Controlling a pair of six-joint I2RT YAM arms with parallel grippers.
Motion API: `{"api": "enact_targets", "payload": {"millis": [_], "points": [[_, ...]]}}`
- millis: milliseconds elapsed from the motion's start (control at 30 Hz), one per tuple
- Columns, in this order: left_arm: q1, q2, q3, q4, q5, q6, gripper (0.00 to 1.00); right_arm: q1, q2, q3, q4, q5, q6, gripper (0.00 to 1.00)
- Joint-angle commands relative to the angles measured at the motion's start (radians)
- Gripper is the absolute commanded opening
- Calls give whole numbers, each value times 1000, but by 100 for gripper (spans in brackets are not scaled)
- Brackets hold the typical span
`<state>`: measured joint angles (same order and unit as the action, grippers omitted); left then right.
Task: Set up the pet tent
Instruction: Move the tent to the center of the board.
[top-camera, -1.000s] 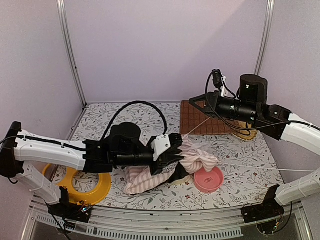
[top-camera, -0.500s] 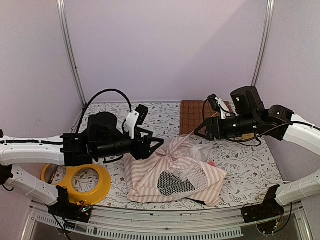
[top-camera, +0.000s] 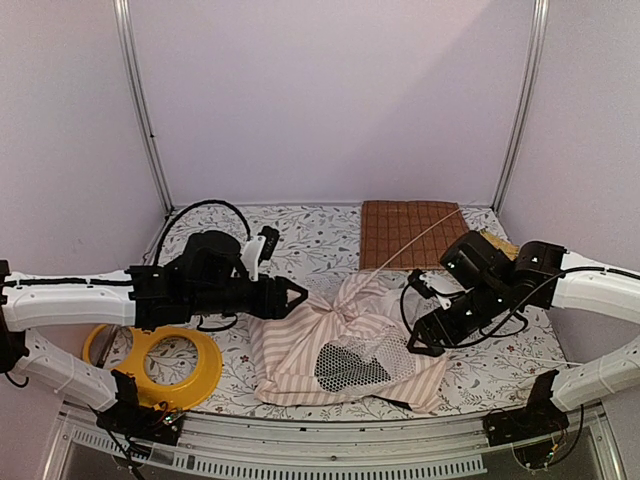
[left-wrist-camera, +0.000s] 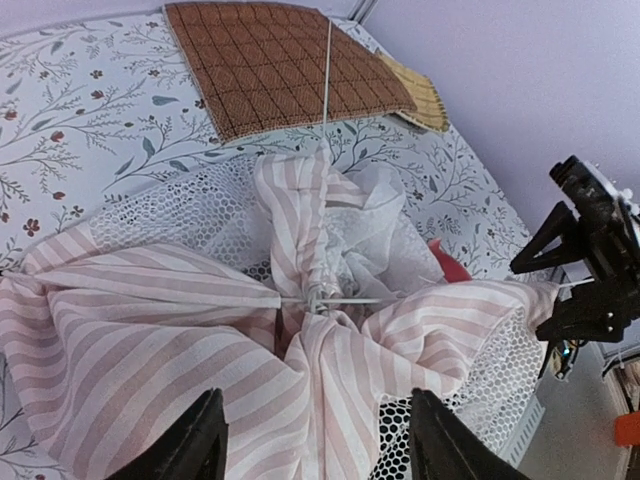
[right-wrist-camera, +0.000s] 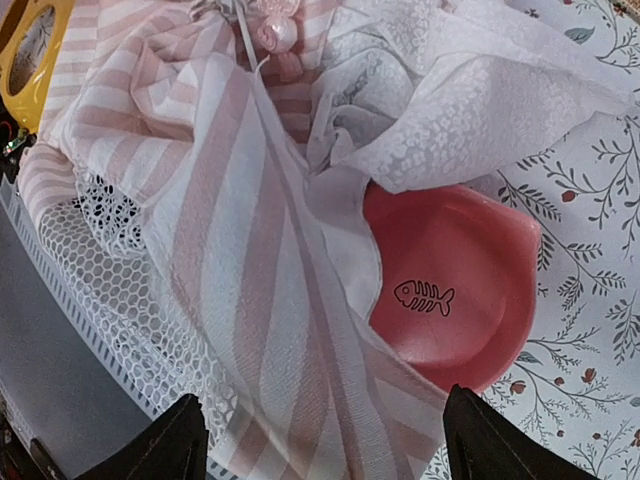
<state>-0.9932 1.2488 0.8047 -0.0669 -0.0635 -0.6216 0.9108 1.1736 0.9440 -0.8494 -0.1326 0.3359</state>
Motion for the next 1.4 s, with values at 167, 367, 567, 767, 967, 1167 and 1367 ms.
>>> {"api": "enact_targets", "payload": {"millis": [167, 367, 567, 767, 967, 1167, 1367], "points": [[41, -22, 7, -26, 10, -36, 61, 88, 100, -8, -41, 18, 27, 77], [65, -39, 2, -39, 3, -39, 62, 99, 115, -4, -44, 18, 26, 56], [79, -45, -27, -31, -5, -65, 60, 106, 147, 21, -45, 38, 24, 16], [93, -58, -40, -24, -10, -65, 59, 106, 178, 116, -51, 112, 42, 0], [114, -77, -40, -23, -15, -55, 58, 106, 228, 251, -48, 184, 65, 0], [155, -91, -13, -30, -11, -11, 58, 103, 389, 447, -11, 276, 72, 0], [212, -105, 19, -40, -4, 37, 58, 45, 646, 716, 91, 306, 48, 0]]}}
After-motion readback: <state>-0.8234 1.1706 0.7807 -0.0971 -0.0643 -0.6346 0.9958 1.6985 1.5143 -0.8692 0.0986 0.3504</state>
